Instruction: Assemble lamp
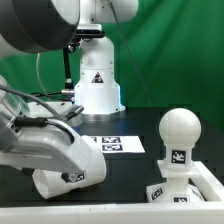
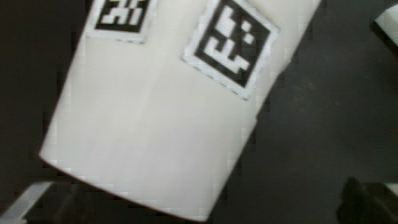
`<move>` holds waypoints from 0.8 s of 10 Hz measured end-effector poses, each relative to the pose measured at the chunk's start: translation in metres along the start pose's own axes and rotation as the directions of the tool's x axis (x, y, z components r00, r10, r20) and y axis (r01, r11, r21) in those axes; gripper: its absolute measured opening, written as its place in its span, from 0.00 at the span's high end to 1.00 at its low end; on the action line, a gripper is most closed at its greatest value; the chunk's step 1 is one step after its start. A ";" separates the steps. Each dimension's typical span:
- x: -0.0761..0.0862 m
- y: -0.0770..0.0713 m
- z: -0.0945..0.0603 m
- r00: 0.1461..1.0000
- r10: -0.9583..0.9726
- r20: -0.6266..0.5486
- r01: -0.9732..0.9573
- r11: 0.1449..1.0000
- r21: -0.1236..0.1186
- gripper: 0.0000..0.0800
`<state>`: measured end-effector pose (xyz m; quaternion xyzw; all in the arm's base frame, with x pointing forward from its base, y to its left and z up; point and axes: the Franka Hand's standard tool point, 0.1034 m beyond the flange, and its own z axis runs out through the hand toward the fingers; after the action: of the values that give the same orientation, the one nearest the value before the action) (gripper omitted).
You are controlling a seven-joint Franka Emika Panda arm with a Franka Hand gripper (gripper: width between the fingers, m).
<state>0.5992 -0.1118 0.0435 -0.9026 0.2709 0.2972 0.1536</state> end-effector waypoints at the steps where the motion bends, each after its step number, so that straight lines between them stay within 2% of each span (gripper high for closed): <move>1: 0.000 0.000 0.000 1.000 0.000 0.000 0.000 1.000 0.000 0.13; 4: 0.004 0.005 0.016 0.994 0.096 0.042 -0.098 0.994 0.045 0.13; 5: 0.002 0.002 0.017 0.990 0.128 0.060 -0.132 0.989 0.065 0.13; 6: -0.003 0.000 0.018 0.982 0.159 0.102 -0.170 0.980 0.106 0.13; 8: -0.001 0.002 0.018 0.980 0.170 0.103 -0.181 0.978 0.107 0.13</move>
Offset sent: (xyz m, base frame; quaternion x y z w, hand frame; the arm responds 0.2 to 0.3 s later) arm 0.0004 0.0272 -0.0140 0.1116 -0.0703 0.0564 0.9897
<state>0.5888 -0.1055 0.0304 -0.8499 0.3588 0.3350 0.1915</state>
